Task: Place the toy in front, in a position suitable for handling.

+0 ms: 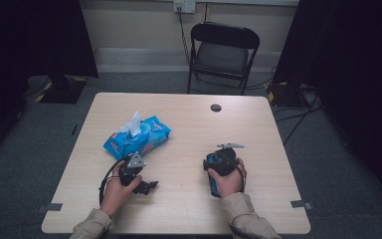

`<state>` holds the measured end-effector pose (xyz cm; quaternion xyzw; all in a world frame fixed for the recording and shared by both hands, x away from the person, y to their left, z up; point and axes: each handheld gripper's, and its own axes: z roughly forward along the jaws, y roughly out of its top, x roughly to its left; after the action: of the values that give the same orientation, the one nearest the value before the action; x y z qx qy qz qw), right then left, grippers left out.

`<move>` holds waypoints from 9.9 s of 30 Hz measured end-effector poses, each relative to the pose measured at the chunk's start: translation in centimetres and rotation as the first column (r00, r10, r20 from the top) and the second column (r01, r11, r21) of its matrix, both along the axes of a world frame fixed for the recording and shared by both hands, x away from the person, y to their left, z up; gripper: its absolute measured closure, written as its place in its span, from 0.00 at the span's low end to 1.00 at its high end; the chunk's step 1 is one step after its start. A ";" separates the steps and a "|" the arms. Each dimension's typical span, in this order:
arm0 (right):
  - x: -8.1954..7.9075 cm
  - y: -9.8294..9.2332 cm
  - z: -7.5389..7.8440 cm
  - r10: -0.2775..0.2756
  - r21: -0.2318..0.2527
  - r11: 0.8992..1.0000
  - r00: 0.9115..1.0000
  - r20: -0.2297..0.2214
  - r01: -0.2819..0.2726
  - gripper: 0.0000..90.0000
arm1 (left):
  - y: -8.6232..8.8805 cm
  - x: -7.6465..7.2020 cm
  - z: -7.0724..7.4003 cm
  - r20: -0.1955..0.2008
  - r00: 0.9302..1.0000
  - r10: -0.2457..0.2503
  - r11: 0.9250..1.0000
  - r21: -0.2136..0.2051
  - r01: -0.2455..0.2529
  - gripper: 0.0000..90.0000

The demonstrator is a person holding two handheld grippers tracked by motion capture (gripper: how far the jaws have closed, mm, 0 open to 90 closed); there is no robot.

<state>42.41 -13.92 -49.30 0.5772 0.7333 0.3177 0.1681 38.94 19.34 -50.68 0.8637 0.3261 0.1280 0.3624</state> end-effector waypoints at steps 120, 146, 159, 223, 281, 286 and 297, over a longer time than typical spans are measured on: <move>4.9 -1.9 4.9 0.334 -0.005 0.941 0.932 0.141 -0.337 0.28 | 0.0 0.0 0.0 0.000 1.000 -0.002 1.000 0.000 0.002 0.00; 6.1 0.7 0.8 0.435 -0.009 0.900 0.897 0.077 -0.436 0.28 | 0.0 0.0 0.0 0.000 1.000 -0.002 1.000 0.000 0.002 0.00; 6.2 1.1 0.3 0.455 -0.030 0.890 0.889 0.055 -0.454 0.27 | 0.0 0.0 0.0 0.000 1.000 -0.001 1.000 0.000 0.001 0.00; -0.9 -6.5 -0.4 0.467 0.011 0.882 0.876 0.120 -0.472 0.16 | 0.0 0.0 0.0 0.000 1.000 -0.001 1.000 0.001 0.001 0.00; -1.4 -5.8 -1.3 0.484 -0.082 0.875 0.867 0.120 -0.477 0.16 | 0.4 5.0 9.5 -0.040 0.998 0.056 0.998 -0.021 -0.057 0.21; -1.4 -5.8 -1.3 0.484 -0.082 0.875 0.867 0.120 -0.477 0.16 | 0.8 6.9 10.4 -0.035 0.997 0.070 0.997 -0.009 -0.071 0.23; -1.4 -5.8 -1.3 0.484 -0.082 0.875 0.867 0.120 -0.477 0.16 | 1.7 10.4 10.7 -0.051 0.986 0.157 0.986 -0.041 -0.159 0.22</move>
<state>41.03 -19.76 -50.56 0.3491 0.8482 0.3701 0.1477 49.31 21.09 -39.93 0.8295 0.4050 0.1285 0.3625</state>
